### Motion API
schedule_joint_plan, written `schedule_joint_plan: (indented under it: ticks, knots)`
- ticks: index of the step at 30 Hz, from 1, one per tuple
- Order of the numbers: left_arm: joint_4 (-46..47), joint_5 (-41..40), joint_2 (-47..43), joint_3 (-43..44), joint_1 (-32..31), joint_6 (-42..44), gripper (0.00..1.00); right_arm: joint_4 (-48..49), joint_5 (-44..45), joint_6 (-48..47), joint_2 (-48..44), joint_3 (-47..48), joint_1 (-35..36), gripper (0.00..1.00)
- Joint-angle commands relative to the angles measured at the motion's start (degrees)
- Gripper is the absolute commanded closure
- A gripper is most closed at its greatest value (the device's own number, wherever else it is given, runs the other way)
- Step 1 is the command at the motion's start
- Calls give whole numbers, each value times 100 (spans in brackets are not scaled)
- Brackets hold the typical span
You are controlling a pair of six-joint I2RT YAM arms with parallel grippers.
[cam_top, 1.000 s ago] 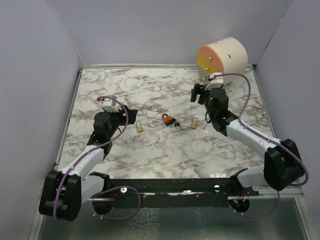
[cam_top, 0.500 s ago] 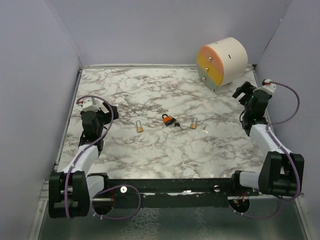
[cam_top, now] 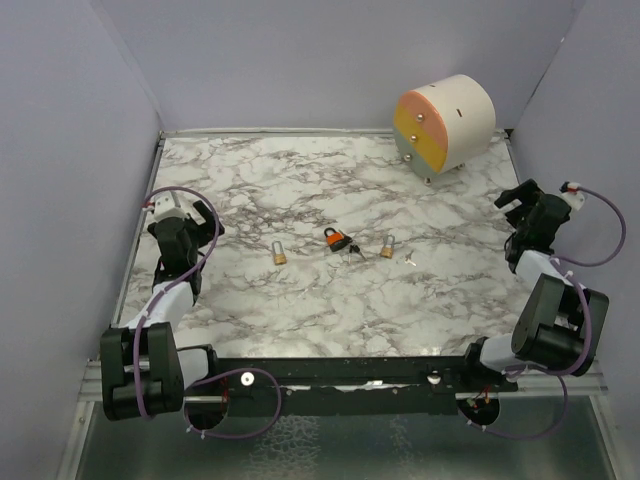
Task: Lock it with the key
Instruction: Reset both arms
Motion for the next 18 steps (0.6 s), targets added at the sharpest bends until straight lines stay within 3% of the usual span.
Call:
schedule_joint_plan:
  ticks: [1, 18]
  knots:
    - [-31, -169, 97, 115, 51, 82, 1, 712, -238, -3, -302, -322, 4, 11]
    - [163, 218, 176, 29, 51, 205, 1, 861, -440, -30, -289, -436, 4, 11]
